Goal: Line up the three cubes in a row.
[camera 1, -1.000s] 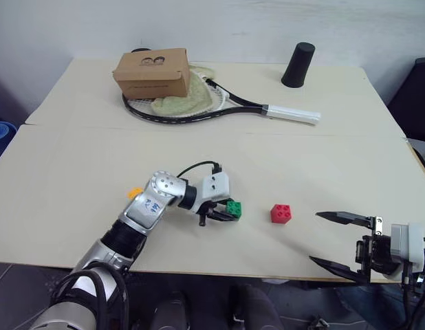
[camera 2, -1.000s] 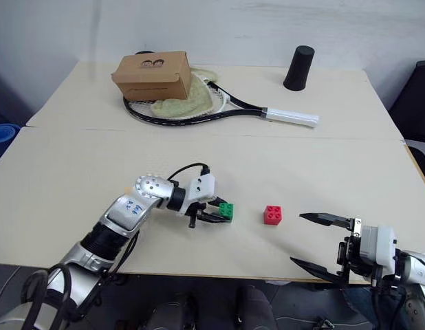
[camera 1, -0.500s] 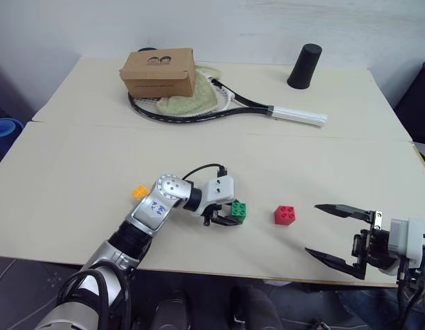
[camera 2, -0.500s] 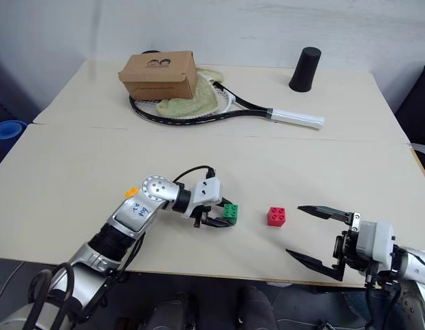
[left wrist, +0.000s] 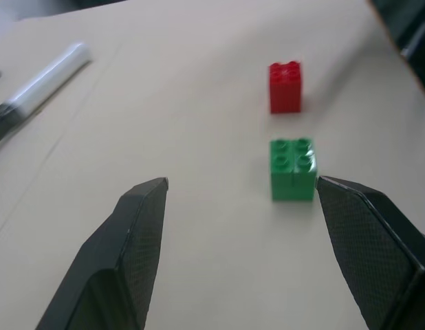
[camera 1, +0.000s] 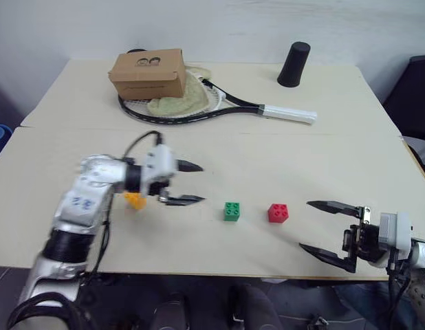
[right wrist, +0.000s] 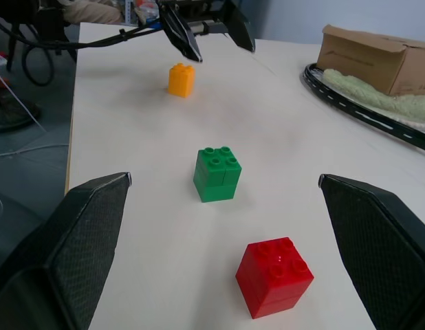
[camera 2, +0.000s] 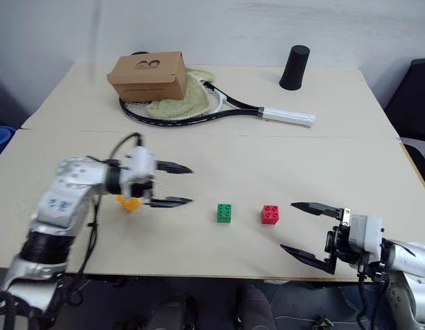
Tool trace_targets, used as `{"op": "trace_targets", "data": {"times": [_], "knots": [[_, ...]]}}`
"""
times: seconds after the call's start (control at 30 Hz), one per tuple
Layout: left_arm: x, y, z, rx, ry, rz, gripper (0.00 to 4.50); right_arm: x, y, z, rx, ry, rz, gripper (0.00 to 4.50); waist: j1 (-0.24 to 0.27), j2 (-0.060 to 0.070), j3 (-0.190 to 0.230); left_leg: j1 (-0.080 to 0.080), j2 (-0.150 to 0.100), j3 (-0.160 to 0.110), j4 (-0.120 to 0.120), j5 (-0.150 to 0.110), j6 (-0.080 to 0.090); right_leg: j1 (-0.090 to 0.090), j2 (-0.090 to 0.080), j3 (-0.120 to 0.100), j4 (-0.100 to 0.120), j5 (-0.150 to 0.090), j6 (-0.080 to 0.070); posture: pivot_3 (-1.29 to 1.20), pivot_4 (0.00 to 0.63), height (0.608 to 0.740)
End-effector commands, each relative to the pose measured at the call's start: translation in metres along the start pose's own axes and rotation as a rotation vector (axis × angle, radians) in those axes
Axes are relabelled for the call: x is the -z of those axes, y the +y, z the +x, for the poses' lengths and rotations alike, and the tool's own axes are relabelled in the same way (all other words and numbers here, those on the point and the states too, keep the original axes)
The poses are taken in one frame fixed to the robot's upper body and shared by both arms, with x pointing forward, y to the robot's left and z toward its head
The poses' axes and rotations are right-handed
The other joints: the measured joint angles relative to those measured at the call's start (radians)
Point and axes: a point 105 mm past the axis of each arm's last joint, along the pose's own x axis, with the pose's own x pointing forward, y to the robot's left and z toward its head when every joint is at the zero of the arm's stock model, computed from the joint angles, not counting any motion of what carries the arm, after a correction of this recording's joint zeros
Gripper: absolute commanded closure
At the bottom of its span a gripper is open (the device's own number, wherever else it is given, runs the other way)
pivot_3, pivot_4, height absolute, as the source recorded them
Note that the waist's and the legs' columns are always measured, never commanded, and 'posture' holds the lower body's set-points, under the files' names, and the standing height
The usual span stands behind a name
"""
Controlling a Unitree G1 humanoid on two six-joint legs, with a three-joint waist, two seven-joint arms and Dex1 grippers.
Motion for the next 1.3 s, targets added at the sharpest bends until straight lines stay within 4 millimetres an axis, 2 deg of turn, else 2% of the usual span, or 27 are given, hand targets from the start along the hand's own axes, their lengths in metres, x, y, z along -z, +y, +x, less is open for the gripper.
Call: {"op": "trace_targets", "data": {"times": [0.03,0.07,0.1,0.13,0.17,0.23,0.3,0.37,0.47,0.53,0.6,0.67,0.83,0.93,1.03,1.3], "knots": [[0.01,0.005,-0.061,-0.178,-0.039,-0.059,0.35,-0.002,-0.002,0.01,-0.021,-0.064,0.002,0.0,-0.009,0.0,0.0,0.0,0.0,0.0,0.0,0.0,0.0,0.0,0.0,0.0,0.0,0.0,0.0,0.0,0.15,0.74],[0.026,0.003,-0.085,-0.248,0.014,-0.102,0.04,-0.002,-0.002,0.013,-0.034,-0.075,0.0,0.0,-0.01,0.0,0.0,0.0,0.0,0.0,0.0,0.0,0.0,0.0,-0.001,0.0,0.0,0.0,0.0,0.0,0.15,0.74],[0.035,0.001,-0.099,-0.289,0.051,-0.128,0.04,-0.002,-0.002,0.015,-0.042,-0.083,-0.003,0.0,-0.014,0.0,0.0,0.0,0.0,0.0,-0.001,0.0,0.0,0.0,-0.001,-0.001,0.0,0.0,0.0,0.0,0.15,0.74],[0.046,0.001,-0.124,-0.389,0.067,-0.209,0.04,-0.003,-0.002,0.019,-0.055,-0.097,-0.006,0.0,-0.013,0.0,0.0,0.0,0.0,0.0,-0.001,0.0,0.0,0.0,-0.001,-0.002,0.0,-0.001,-0.001,0.0,0.15,0.74],[0.062,-0.007,-0.151,-0.451,0.122,-0.281,0.04,-0.005,-0.001,0.024,-0.075,-0.115,-0.011,0.0,-0.014,-0.001,0.0,0.0,0.0,-0.001,-0.001,-0.001,0.0,0.0,-0.002,-0.003,-0.001,-0.001,-0.001,0.0,0.15,0.74],[0.082,-0.027,-0.186,-0.496,0.225,-0.366,0.04,-0.007,-0.001,0.032,-0.104,-0.138,-0.015,0.0,-0.019,-0.001,0.0,0.0,0.001,-0.001,-0.001,-0.003,0.002,0.0,-0.002,-0.003,-0.001,-0.001,-0.001,0.0,0.15,0.74],[0.091,-0.037,-0.202,-0.504,0.291,-0.386,0.04,-0.009,-0.001,0.036,-0.118,-0.146,-0.023,0.0,-0.017,-0.001,0.0,0.0,0.001,-0.001,-0.001,-0.005,0.003,-0.001,-0.002,-0.004,-0.001,-0.001,-0.002,0.0,0.15,0.74],[0.093,-0.034,-0.209,-0.542,0.297,-0.373,0.04,-0.012,-0.003,0.039,-0.12,-0.152,-0.032,0.0,-0.002,-0.001,0.0,-0.001,0.0,-0.003,-0.001,-0.008,0.005,0.0,-0.005,-0.007,-0.002,-0.001,-0.002,0.0,0.15,0.74],[0.09,-0.03,-0.202,-0.525,0.279,-0.338,0.04,-0.014,-0.004,0.042,-0.122,-0.155,-0.036,0.0,0.015,-0.001,-0.001,-0.003,-0.001,-0.007,-0.001,-0.008,0.006,0.0,-0.008,-0.01,-0.002,-0.001,-0.003,0.0,0.15,0.74],[0.085,-0.025,-0.186,-0.495,0.244,-0.304,0.04,-0.015,-0.004,0.043,-0.125,-0.154,-0.039,0.0,0.016,-0.001,-0.001,-0.004,-0.002,-0.008,-0.001,-0.008,0.006,0.0,-0.01,-0.011,-0.003,-0.001,-0.003,0.0,0.15,0.74],[0.078,-0.022,-0.152,-0.402,0.192,-0.292,0.04,-0.016,-0.005,0.043,-0.127,-0.153,-0.044,0.0,0.016,-0.001,-0.001,-0.005,-0.002,-0.008,-0.001,-0.008,0.006,0.0,-0.01,-0.012,-0.003,-0.001,-0.003,0.0,0.15,0.74],[0.076,-0.02,-0.134,-0.368,0.164,-0.292,0.04,-0.016,-0.005,0.044,-0.128,-0.153,-0.048,0.0,0.011,-0.001,-0.001,-0.005,-0.002,-0.008,-0.001,-0.007,0.006,0.0,-0.01,-0.012,-0.002,-0.001,-0.003,0.0,0.15,0.74],[0.086,-0.008,-0.087,-0.372,0.139,-0.312,0.04,-0.016,-0.004,0.045,-0.125,-0.154,-0.056,0.0,-0.004,-0.001,-0.001,-0.004,-0.001,-0.006,-0.001,-0.007,0.005,0.0,-0.006,-0.011,-0.001,-0.001,-0.003,0.0,0.15,0.74],[0.096,0.001,-0.074,-0.415,0.169,-0.301,0.04,-0.015,-0.003,0.043,-0.111,-0.153,-0.065,0.0,-0.006,-0.001,-0.001,-0.004,-0.001,-0.006,-0.001,-0.007,0.004,0.0,-0.004,-0.01,0.0,-0.001,-0.002,0.0,0.15,0.74],[0.094,0.0,-0.069,-0.399,0.135,-0.328,0.59,-0.013,-0.002,0.04,-0.098,-0.146,-0.07,0.0,-0.014,-0.001,-0.001,-0.004,0.0,-0.006,-0.001,-0.007,0.004,0.0,-0.004,-0.01,-0.001,-0.001,-0.002,0.0,0.15,0.74],[0.088,-0.001,-0.075,-0.313,0.175,-0.291,2.92,-0.003,0.002,0.029,-0.068,-0.121,-0.07,0.0,-0.013,-0.001,-0.001,-0.004,0.0,-0.006,-0.001,-0.004,0.0,0.0,-0.004,-0.01,-0.001,-0.001,-0.002,0.0,0.15,0.74]]}}
